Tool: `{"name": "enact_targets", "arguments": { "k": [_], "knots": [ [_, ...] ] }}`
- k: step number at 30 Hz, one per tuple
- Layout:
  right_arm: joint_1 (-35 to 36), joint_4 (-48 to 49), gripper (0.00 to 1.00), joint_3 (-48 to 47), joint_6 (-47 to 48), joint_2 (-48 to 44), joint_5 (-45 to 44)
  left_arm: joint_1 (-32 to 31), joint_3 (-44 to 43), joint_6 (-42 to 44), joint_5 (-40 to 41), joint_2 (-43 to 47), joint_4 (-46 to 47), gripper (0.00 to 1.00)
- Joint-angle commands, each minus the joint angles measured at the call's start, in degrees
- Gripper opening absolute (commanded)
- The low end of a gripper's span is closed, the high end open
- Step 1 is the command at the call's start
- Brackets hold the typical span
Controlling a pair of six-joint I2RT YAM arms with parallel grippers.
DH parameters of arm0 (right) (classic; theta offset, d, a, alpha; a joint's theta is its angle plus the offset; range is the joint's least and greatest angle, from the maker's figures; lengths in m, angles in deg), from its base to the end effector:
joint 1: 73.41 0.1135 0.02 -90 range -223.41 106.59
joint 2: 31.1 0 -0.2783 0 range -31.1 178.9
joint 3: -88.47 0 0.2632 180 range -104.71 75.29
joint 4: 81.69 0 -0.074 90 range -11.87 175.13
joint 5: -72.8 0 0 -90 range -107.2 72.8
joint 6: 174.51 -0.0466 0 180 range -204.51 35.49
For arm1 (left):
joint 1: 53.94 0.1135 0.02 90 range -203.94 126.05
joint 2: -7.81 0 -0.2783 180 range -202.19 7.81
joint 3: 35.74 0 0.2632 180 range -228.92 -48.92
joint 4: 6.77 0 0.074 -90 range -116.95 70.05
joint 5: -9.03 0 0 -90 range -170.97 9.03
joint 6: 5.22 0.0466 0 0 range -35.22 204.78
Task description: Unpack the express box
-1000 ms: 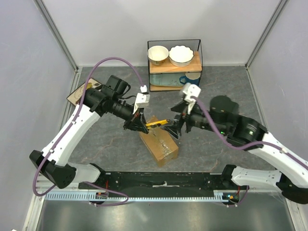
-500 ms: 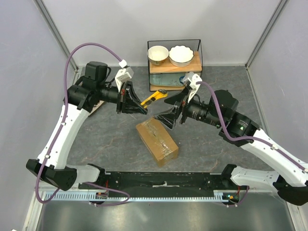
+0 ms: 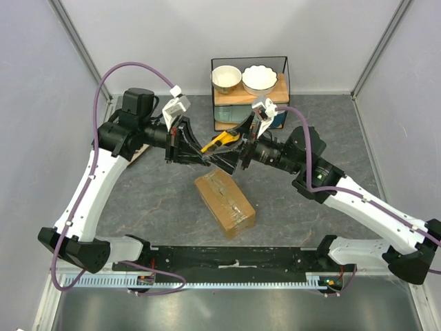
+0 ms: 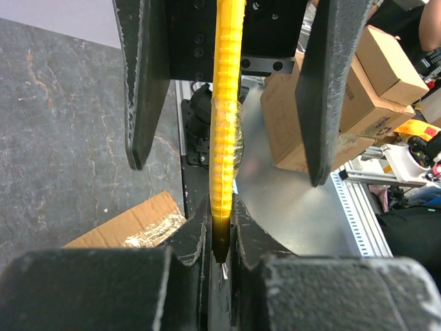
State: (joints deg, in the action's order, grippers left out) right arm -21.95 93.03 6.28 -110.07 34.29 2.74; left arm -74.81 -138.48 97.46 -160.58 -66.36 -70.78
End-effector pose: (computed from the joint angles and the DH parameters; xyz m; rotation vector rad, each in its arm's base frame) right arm 0.1567 0.2223 0.4661 -0.6456 1.3785 1.3392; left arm 0.2101 -0.1292 0.4593 1.2622 1.5026 -1.5650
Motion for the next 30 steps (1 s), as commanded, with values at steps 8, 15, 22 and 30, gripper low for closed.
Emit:
{"name": "enact_targets", "arguments": {
  "k": [8, 15, 22, 30],
  "knots": [
    [-0.2, 11.3, 0.44, -0.7, -3.8, 3.3, 1.2, 0.1, 1.4, -1.1, 1.3, 1.7, 1.1, 0.02],
    [-0.2, 8.6, 0.10, 0.3, -3.4, 3.8, -0.2, 0.3, 1.8, -4.0, 3.1, 2.3, 3.9, 0.02],
    [-0.3, -0.6, 0.00, 0.7, 0.0, 0.8, -7.2, 1.2, 0.1, -5.0, 7.4, 2.5, 4.3, 0.50],
    [-0.3, -22.1, 0.00, 4.0, -0.4, -6.7, -25.3, 1.1, 4.9, 25.2, 21.7, 2.6, -10.7, 0.94]
  ]
}}
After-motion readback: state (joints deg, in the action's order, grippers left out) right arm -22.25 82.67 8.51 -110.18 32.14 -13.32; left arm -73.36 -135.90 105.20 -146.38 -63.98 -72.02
